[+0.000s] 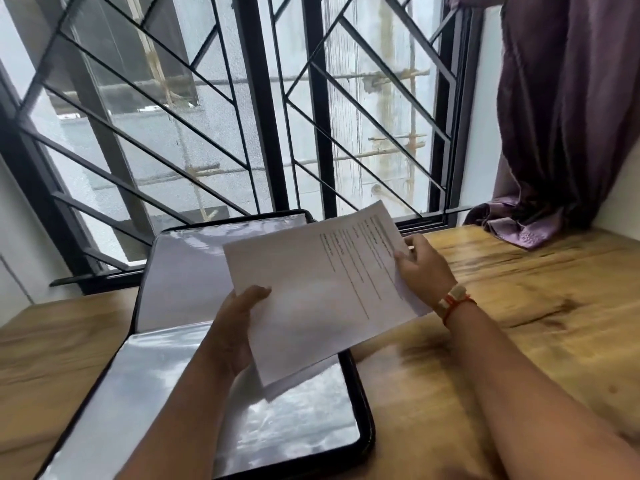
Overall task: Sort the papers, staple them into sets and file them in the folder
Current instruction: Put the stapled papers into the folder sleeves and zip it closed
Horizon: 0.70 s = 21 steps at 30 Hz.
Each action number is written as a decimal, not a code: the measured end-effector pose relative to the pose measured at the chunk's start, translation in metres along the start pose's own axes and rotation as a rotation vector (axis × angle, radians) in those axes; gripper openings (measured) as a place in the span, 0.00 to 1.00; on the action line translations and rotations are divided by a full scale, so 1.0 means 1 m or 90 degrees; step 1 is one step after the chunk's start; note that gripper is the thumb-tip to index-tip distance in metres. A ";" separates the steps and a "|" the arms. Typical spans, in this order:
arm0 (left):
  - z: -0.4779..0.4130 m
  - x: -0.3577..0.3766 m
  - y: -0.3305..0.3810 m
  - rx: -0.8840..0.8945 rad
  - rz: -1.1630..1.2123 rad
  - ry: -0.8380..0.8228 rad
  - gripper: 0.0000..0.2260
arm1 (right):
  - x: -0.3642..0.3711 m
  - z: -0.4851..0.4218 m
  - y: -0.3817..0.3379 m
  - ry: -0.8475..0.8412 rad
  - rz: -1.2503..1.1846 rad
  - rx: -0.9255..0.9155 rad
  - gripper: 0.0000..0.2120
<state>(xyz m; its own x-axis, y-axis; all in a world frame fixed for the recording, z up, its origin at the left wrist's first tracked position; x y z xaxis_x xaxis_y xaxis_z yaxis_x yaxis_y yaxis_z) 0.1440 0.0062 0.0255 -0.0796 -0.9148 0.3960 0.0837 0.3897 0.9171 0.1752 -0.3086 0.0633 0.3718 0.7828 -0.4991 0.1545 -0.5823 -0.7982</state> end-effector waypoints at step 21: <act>-0.007 -0.015 0.012 0.116 0.095 0.081 0.19 | 0.012 0.010 0.043 0.011 -0.268 0.355 0.50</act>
<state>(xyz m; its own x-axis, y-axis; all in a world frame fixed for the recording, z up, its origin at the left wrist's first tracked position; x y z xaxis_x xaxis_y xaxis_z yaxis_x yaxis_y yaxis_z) 0.1535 0.0240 0.0304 0.0475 -0.8470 0.5295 -0.0956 0.5239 0.8464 0.1772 -0.3218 0.0192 0.3985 0.9107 -0.1083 -0.2030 -0.0276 -0.9788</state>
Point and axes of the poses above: each hand's wrist, its own z-axis away from the middle knuckle, its own x-axis out of the palm, y = z × x, the point moved 7 cm from there along -z, towards the middle knuckle, and after that the axes turned 1 degree about -y, right-handed, at the moved point
